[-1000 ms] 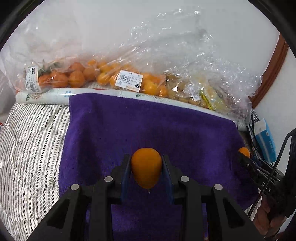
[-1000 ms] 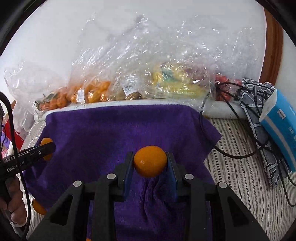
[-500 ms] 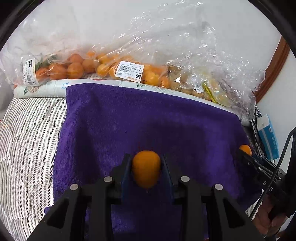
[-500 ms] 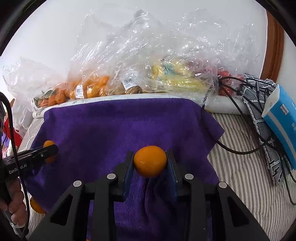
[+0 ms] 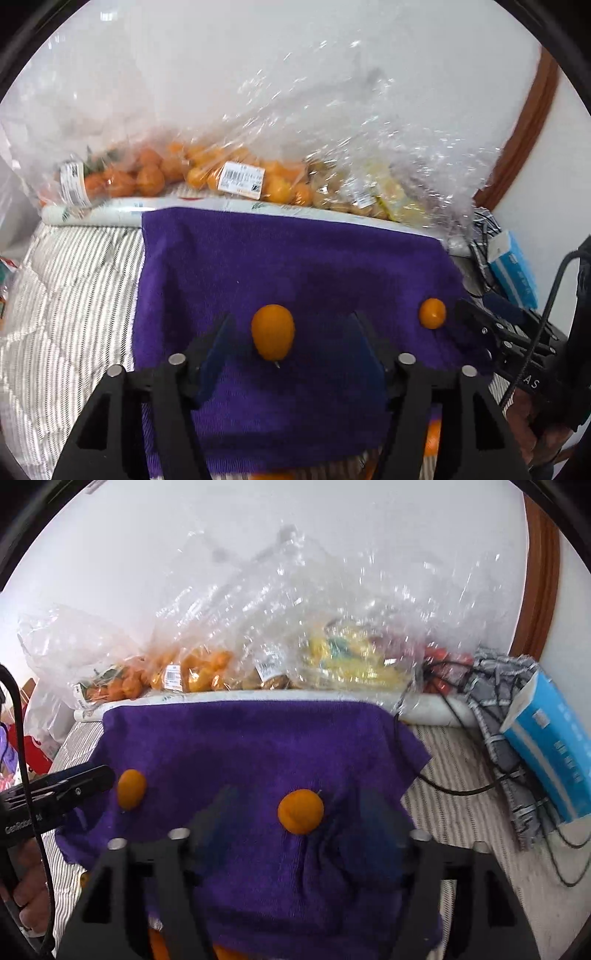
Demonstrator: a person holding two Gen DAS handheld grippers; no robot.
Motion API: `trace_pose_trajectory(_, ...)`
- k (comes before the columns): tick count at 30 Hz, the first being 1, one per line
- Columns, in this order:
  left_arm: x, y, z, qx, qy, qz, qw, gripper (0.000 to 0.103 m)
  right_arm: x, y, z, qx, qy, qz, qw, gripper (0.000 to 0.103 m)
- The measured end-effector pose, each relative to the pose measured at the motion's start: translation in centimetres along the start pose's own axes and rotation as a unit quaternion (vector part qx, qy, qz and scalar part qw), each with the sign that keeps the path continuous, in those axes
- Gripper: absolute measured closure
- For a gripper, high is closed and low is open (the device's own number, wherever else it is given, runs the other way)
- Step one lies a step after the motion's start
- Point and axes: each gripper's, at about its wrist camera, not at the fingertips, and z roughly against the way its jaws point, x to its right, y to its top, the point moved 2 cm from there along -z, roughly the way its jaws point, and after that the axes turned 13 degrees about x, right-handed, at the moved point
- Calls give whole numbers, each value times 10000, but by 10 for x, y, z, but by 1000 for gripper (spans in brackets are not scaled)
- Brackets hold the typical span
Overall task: Organize fruits
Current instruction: 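Open the right tool onto the towel while the left tool releases its orange there, then withdraw both open tools from the towel back toward the loose fruit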
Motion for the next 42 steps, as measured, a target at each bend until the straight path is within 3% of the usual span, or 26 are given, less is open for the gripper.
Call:
trace_pose_trajectory(6,9,-4,36,70,96,-214,9997,26,-2,3,41,134,-580,90,9982,16)
trace_pose_trajectory(9,8,-9,55,112,161,-109,9997,23,1,2,63,87,-892,-1,9960,15)
trace_pose_trajectory(14,1,-18,85,92,254,97,9996,17,5,-6,92,-242,-843,-12,9962,15)
trace_pose_trajectory(18,0,-28,112,239,308,1,9992,17,-3,-16,122,-12,-1114,208,9936,15)
trace_pose_trajectory(25,4,-43,151,470,173,-56,9987,17,-18,-34,157,159,-664,286,9973,15)
trace_pose_trajectory(31,9,-53,177,822,367,-308,9955,18,-15,-43,174,381,-89,-107,9992,15)
trace_pose_trajectory(36,13,-58,185,929,613,-467,9927,18,-17,-48,182,417,-153,20,9990,15)
trace_pose_trajectory(42,5,-68,183,925,719,-258,9928,18,-17,-56,188,638,-286,66,9975,15)
